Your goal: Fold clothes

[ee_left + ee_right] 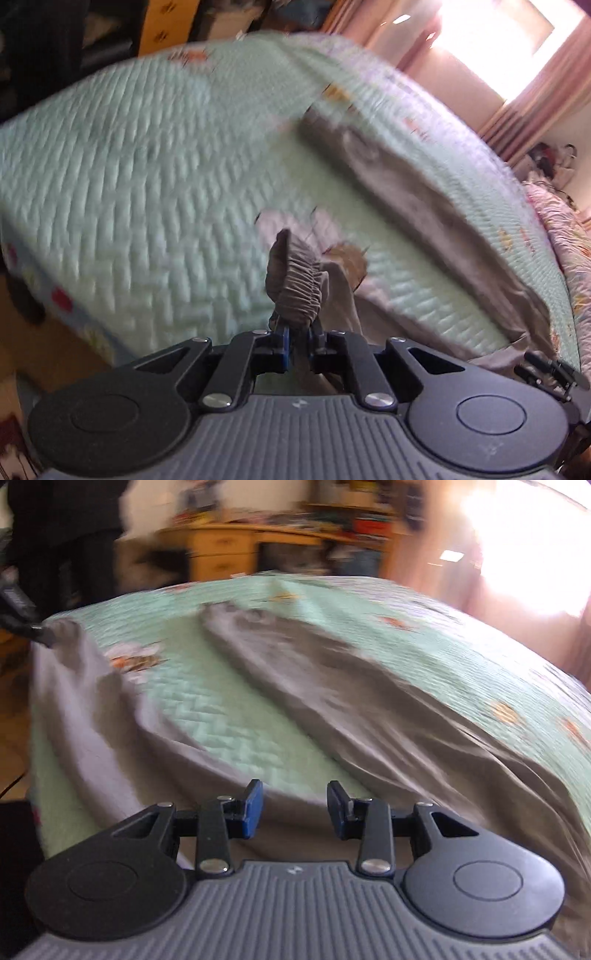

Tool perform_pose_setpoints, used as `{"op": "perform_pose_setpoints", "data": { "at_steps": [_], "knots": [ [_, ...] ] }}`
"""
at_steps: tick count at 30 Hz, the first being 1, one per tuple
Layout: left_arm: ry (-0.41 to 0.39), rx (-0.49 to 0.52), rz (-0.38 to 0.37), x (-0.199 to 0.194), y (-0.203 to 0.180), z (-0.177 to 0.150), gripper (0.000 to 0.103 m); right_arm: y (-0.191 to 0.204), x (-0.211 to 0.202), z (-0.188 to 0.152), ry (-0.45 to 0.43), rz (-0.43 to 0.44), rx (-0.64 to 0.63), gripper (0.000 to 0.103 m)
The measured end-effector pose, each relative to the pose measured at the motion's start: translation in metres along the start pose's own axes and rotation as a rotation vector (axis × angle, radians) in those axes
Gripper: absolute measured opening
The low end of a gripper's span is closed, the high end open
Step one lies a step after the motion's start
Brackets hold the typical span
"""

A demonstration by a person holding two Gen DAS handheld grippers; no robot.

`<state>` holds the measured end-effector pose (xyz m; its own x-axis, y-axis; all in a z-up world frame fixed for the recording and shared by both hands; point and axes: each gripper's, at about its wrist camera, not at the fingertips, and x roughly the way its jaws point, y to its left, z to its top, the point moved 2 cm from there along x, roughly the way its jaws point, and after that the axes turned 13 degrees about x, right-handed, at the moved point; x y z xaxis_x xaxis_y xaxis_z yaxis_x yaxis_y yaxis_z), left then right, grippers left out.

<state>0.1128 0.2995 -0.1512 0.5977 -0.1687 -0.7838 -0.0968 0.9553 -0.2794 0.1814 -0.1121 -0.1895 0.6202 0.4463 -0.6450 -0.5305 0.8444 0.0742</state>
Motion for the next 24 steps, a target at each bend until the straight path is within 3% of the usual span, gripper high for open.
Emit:
{"op": "perform_pose_setpoints", "data": {
  "at_steps": [8, 9, 10, 13, 16, 18, 21, 22, 24],
  "knots": [
    [-0.017, -0.019, -0.024, 0.007, 0.015, -0.014, 0.011, 0.050, 0.034, 0.010, 0.113, 0.170, -0.263, 0.038],
    [-0.020, -0.010, -0.026, 0.006, 0.014, -0.015, 0.012, 0.052, 0.038, 0.011, 0.129, 0.176, -0.273, 0.029],
    [-0.022, -0.001, -0.024, 0.006, 0.014, -0.015, 0.012, 0.053, 0.042, 0.013, 0.146, 0.176, -0.273, 0.000],
    [-0.030, 0.024, -0.014, 0.009, 0.012, -0.008, 0.012, 0.046, 0.052, 0.025, 0.103, 0.097, -0.245, 0.000],
    [-0.058, 0.056, -0.023, 0.011, 0.008, 0.004, 0.015, 0.016, 0.058, 0.053, 0.007, -0.025, -0.076, 0.002],
    [-0.080, 0.105, -0.029, 0.011, 0.002, 0.016, 0.018, 0.007, 0.060, 0.060, -0.002, -0.078, -0.006, 0.008],
    [-0.098, 0.164, 0.031, 0.014, -0.003, 0.029, 0.042, 0.000, 0.064, 0.055, 0.046, -0.167, 0.102, 0.037],
    [-0.096, 0.167, 0.041, 0.016, -0.003, 0.031, 0.053, -0.003, 0.062, 0.052, 0.049, -0.176, 0.146, 0.037],
    [-0.097, 0.139, 0.050, 0.014, 0.004, 0.030, 0.062, -0.011, 0.045, 0.046, -0.002, -0.139, 0.251, 0.037]
  ]
}}
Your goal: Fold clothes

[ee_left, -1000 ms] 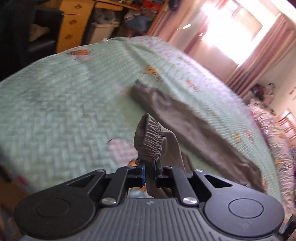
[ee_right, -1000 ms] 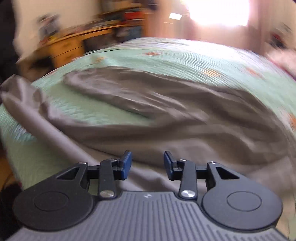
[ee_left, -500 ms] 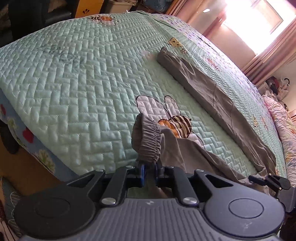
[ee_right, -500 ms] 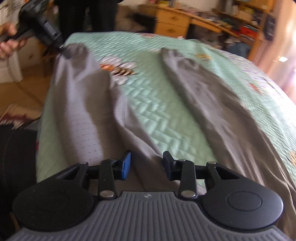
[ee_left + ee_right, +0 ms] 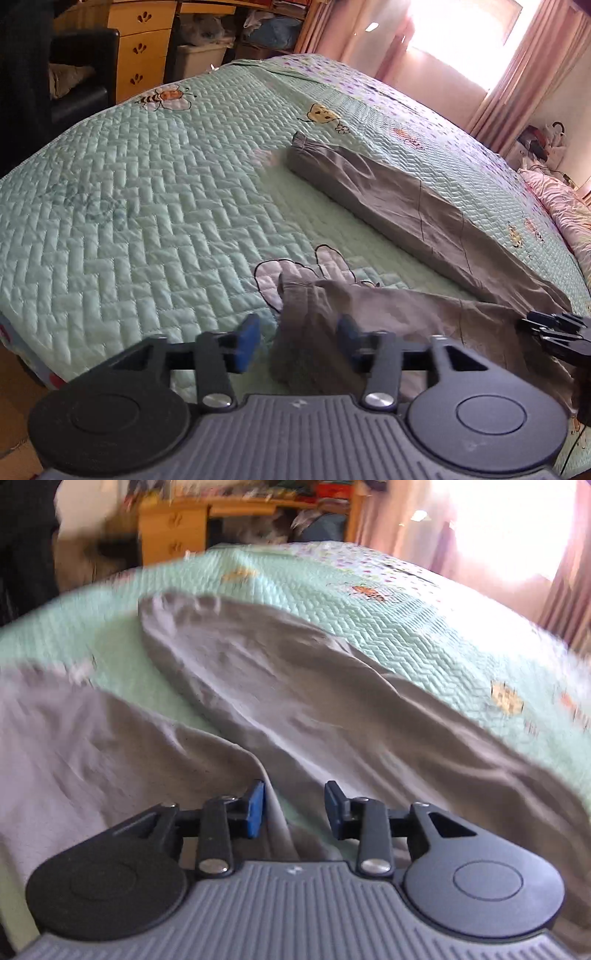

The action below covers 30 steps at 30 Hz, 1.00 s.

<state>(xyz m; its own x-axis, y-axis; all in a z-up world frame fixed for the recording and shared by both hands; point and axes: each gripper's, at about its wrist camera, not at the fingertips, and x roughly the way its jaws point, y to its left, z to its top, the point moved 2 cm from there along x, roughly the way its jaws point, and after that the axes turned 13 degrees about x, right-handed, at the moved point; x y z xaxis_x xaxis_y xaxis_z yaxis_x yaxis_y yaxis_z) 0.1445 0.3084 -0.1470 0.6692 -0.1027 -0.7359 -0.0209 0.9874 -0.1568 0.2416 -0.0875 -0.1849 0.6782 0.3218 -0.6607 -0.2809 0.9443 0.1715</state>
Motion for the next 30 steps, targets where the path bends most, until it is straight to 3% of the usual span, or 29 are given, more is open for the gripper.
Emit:
{"op": "perform_pose_setpoints", "data": {
  "at_steps": [4, 7, 9, 13, 17, 18, 19, 22, 24, 27, 30],
  "knots": [
    [-0.020, -0.089, 0.028, -0.013, 0.019, -0.017, 0.063, -0.027, -0.042, -0.009, -0.123, 0.035, 0.237, 0.037],
    [-0.002, -0.100, 0.039, -0.011, 0.024, -0.030, 0.063, -0.029, -0.072, -0.028, -0.148, 0.104, 0.289, 0.037],
    [-0.021, -0.098, 0.007, -0.006, 0.022, -0.037, 0.063, -0.031, -0.093, -0.046, -0.159, 0.122, 0.309, 0.038],
    [-0.044, -0.079, -0.010, 0.015, 0.013, -0.040, 0.063, -0.042, -0.129, -0.079, -0.160, 0.105, 0.360, 0.038],
    [-0.098, -0.105, -0.088, 0.031, 0.008, -0.037, 0.061, -0.059, -0.157, -0.101, -0.169, -0.014, 0.368, 0.038],
    [-0.095, -0.107, -0.109, 0.036, 0.006, -0.034, 0.045, -0.066, -0.163, -0.106, -0.171, -0.041, 0.386, 0.038],
    [-0.079, -0.111, -0.132, 0.043, 0.004, -0.032, 0.020, -0.074, -0.167, -0.112, -0.171, -0.067, 0.404, 0.038],
    [-0.066, -0.083, -0.155, 0.052, -0.013, -0.022, 0.020, -0.097, -0.179, -0.126, -0.198, -0.160, 0.464, 0.038],
    [-0.068, -0.058, -0.103, 0.047, -0.023, -0.009, 0.020, -0.113, -0.188, -0.135, -0.235, -0.241, 0.496, 0.038],
    [-0.135, -0.081, -0.069, 0.015, -0.022, 0.019, 0.020, -0.144, -0.199, -0.145, -0.266, -0.392, 0.577, 0.038],
    [-0.171, -0.104, 0.004, -0.013, -0.008, 0.042, 0.020, -0.189, -0.201, -0.156, -0.262, -0.449, 0.672, 0.039]
  ]
}}
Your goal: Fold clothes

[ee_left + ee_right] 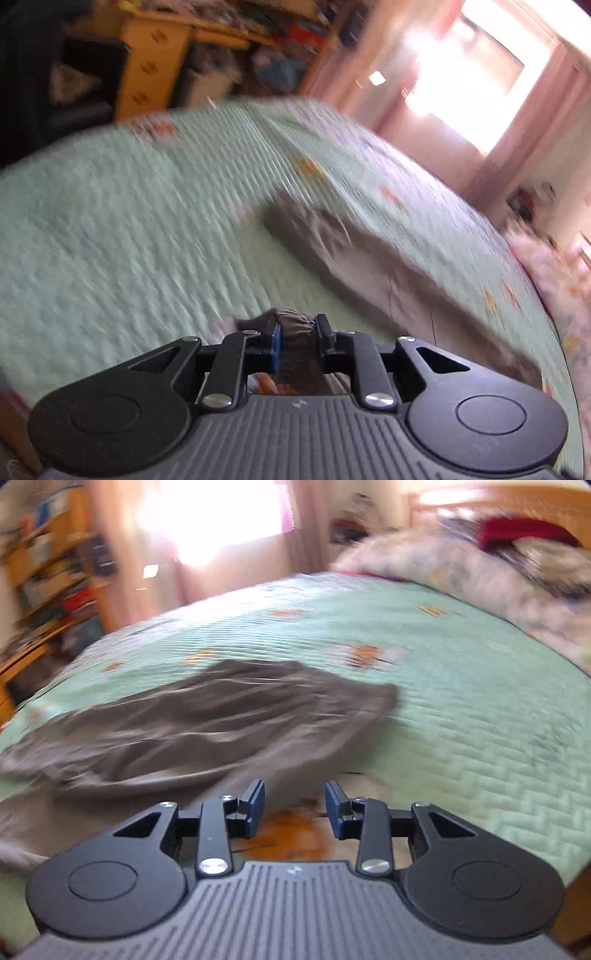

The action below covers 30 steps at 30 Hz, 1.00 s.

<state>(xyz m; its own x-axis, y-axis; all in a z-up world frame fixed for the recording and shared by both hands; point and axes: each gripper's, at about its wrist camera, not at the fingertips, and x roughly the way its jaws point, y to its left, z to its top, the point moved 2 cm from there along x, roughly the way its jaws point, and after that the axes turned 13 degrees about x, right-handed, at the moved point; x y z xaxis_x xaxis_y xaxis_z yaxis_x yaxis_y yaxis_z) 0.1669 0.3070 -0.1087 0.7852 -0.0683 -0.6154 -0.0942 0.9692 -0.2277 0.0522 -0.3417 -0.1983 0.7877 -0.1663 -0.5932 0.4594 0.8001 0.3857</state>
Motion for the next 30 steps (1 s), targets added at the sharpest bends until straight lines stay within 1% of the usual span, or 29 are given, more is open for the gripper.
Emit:
{"op": "perform_pose_setpoints", "data": {
  "at_steps": [1, 2, 3, 5, 7, 8, 9, 11, 13, 14, 15, 16, 17, 19, 20, 21, 23, 24, 25, 26, 27, 28, 30],
  "knots": [
    [-0.002, -0.002, 0.025, -0.005, 0.005, 0.007, 0.020, -0.010, 0.007, 0.005, -0.005, -0.002, 0.026, 0.039],
    [0.016, 0.003, 0.057, -0.003, 0.009, 0.009, 0.020, -0.020, 0.014, 0.011, -0.012, -0.002, 0.054, 0.039],
    [0.043, 0.010, 0.093, 0.002, 0.013, 0.009, 0.020, -0.028, 0.024, 0.018, -0.009, 0.001, 0.087, 0.039],
    [0.115, 0.007, 0.128, 0.017, 0.022, 0.000, 0.020, -0.041, 0.041, 0.030, 0.007, 0.029, 0.153, 0.040],
    [0.161, -0.041, 0.137, 0.026, 0.030, -0.014, 0.020, -0.050, 0.055, 0.041, 0.018, 0.044, 0.200, 0.040],
    [0.171, -0.058, 0.140, 0.028, 0.033, -0.021, 0.020, -0.055, 0.061, 0.046, 0.026, 0.047, 0.244, 0.043],
    [0.177, -0.070, 0.141, 0.028, 0.035, -0.028, 0.020, -0.060, 0.068, 0.050, 0.038, 0.056, 0.294, 0.049],
    [0.188, -0.090, 0.143, 0.028, 0.038, -0.041, 0.021, -0.068, 0.077, 0.054, 0.074, 0.103, 0.405, 0.049],
    [0.200, -0.101, 0.151, 0.026, 0.042, -0.052, 0.022, -0.072, 0.087, 0.057, 0.100, 0.131, 0.467, 0.050],
    [0.206, -0.104, 0.156, 0.027, 0.043, -0.056, 0.022, -0.070, 0.090, 0.058, 0.108, 0.135, 0.479, 0.050],
    [0.208, -0.110, 0.160, 0.028, 0.044, -0.058, 0.022, -0.069, 0.096, 0.059, 0.117, 0.144, 0.484, 0.048],
    [0.206, -0.116, 0.161, 0.028, 0.045, -0.059, 0.023, -0.066, 0.099, 0.060, 0.129, 0.155, 0.495, 0.043],
    [0.205, -0.123, 0.163, 0.028, 0.045, -0.060, 0.023, -0.064, 0.099, 0.061, 0.139, 0.173, 0.520, 0.040],
    [0.202, -0.121, 0.164, 0.026, 0.043, -0.059, 0.023, -0.059, 0.097, 0.064, 0.152, 0.206, 0.569, 0.041],
    [0.201, -0.114, 0.166, 0.025, 0.041, -0.059, 0.023, -0.058, 0.094, 0.067, 0.143, 0.214, 0.588, 0.041],
    [0.202, -0.107, 0.168, 0.025, 0.040, -0.058, 0.022, -0.057, 0.092, 0.067, 0.134, 0.212, 0.602, 0.041],
    [0.205, -0.092, 0.171, 0.028, 0.037, -0.057, 0.023, -0.054, 0.095, 0.067, 0.144, 0.172, 0.591, 0.041],
    [0.207, -0.091, 0.172, 0.029, 0.036, -0.057, 0.025, -0.051, 0.098, 0.065, 0.153, 0.138, 0.558, 0.033],
    [0.207, -0.094, 0.169, 0.031, 0.035, -0.057, 0.026, -0.047, 0.100, 0.064, 0.151, 0.110, 0.518, 0.021],
    [0.208, -0.095, 0.166, 0.033, 0.034, -0.057, 0.026, -0.046, 0.100, 0.062, 0.148, 0.097, 0.488, 0.020],
    [0.209, -0.092, 0.167, 0.033, 0.034, -0.057, 0.026, -0.046, 0.098, 0.061, 0.147, 0.093, 0.483, 0.016],
    [0.209, -0.087, 0.169, 0.033, 0.033, -0.057, 0.026, -0.048, 0.092, 0.060, 0.147, 0.094, 0.493, 0.014],
    [0.204, -0.076, 0.169, 0.030, 0.032, -0.055, 0.026, -0.053, 0.067, 0.057, 0.142, 0.100, 0.512, 0.013]
  ]
}}
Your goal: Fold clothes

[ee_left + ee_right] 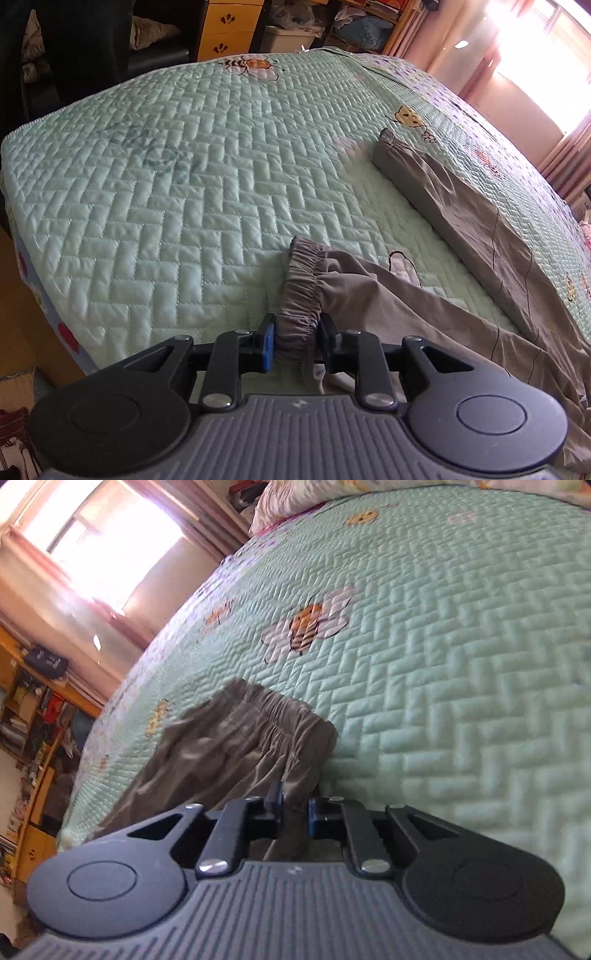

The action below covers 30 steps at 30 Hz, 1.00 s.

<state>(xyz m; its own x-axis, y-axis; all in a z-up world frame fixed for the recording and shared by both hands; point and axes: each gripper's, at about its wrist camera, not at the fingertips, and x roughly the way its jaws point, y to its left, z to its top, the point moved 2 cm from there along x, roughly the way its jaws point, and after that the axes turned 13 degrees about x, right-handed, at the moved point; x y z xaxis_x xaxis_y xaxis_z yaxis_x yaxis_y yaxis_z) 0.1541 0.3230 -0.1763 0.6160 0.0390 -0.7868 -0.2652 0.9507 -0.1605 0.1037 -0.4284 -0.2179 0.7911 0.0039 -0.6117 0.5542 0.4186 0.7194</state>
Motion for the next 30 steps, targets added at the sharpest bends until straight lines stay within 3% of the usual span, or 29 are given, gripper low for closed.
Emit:
{"op": "perform_pose_setpoints", "data": {
  "at_steps": [4, 7, 10, 14, 22, 26, 30],
  "knots": [
    [-0.026, 0.014, -0.019, -0.007, 0.001, 0.007, 0.026, -0.012, -0.037, -0.008, 0.028, -0.008, 0.036, 0.013],
    [-0.078, -0.042, -0.085, -0.017, 0.007, 0.009, 0.026, -0.040, -0.020, 0.000, 0.049, -0.083, 0.108, 0.015],
    [-0.112, -0.080, -0.103, -0.030, 0.016, 0.006, 0.026, -0.057, -0.007, 0.004, 0.047, -0.036, 0.168, 0.017],
    [-0.091, -0.070, -0.070, -0.042, 0.031, -0.006, 0.026, -0.050, -0.014, 0.001, 0.045, -0.050, 0.105, 0.020],
    [-0.052, -0.024, -0.123, -0.028, 0.022, -0.042, 0.057, -0.039, -0.055, -0.033, -0.002, -0.039, -0.052, 0.026],
    [-0.107, -0.137, -0.194, -0.014, 0.023, -0.050, 0.064, -0.029, -0.061, -0.044, 0.009, -0.009, -0.060, 0.026],
    [-0.155, -0.210, -0.236, 0.001, 0.019, -0.046, 0.060, -0.012, -0.053, -0.054, 0.004, -0.009, -0.134, 0.026]
  ]
}}
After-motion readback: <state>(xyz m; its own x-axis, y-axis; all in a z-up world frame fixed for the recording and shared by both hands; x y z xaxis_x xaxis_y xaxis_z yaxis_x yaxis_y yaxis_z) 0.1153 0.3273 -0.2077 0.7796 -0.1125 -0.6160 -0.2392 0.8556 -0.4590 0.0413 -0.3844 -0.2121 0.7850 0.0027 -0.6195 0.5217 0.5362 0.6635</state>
